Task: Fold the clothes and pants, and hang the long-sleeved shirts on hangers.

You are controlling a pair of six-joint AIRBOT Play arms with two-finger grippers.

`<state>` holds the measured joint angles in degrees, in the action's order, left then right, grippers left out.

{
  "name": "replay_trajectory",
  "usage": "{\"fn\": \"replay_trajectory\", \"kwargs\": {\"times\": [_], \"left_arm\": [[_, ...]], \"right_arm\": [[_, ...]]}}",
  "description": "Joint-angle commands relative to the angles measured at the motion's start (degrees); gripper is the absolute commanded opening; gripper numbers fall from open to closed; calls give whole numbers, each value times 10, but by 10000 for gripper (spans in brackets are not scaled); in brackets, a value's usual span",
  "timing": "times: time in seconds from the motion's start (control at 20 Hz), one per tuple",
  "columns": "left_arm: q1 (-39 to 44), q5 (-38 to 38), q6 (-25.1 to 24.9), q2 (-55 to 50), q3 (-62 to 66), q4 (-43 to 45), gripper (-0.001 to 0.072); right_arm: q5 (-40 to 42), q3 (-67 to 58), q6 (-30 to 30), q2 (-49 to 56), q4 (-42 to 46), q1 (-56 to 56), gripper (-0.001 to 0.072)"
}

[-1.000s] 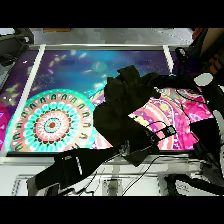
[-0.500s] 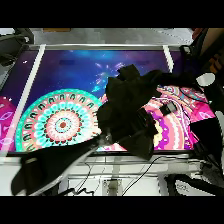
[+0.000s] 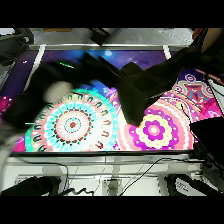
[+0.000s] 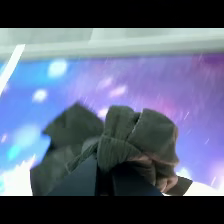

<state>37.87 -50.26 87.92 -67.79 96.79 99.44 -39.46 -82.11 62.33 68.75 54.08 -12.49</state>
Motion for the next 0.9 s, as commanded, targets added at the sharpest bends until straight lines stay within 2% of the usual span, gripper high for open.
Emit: {"fn": "replay_trajectory", "kwargs": {"times": [0.0, 0.25, 0.45, 0.6, 0.7, 0.75, 0.85], "left_arm": [[-127, -2, -1, 99, 0, 31, 15], [-362, -15, -1, 174, 0, 57, 15], [-517, -39, -1, 158, -31, 55, 15], [-573, -47, 0, 132, -103, 42, 16], [-579, -55, -1, 114, -169, -1, 16], [-578, -55, -2, 106, -206, -39, 16], [-569, -56, -50, 90, -283, -181, 16]], "right_arm": [[4, -42, 1, -14, 3, -23, 37], [-2, -87, 15, -16, 26, -23, 36], [-25, -95, 146, -16, 148, -23, 36], [-51, -94, 241, -10, 241, -23, 36], [-104, -94, 242, -1, 250, -23, 36], [-128, -94, 242, 4, 255, -23, 36], [-164, -94, 241, 17, 259, -23, 37]]}}
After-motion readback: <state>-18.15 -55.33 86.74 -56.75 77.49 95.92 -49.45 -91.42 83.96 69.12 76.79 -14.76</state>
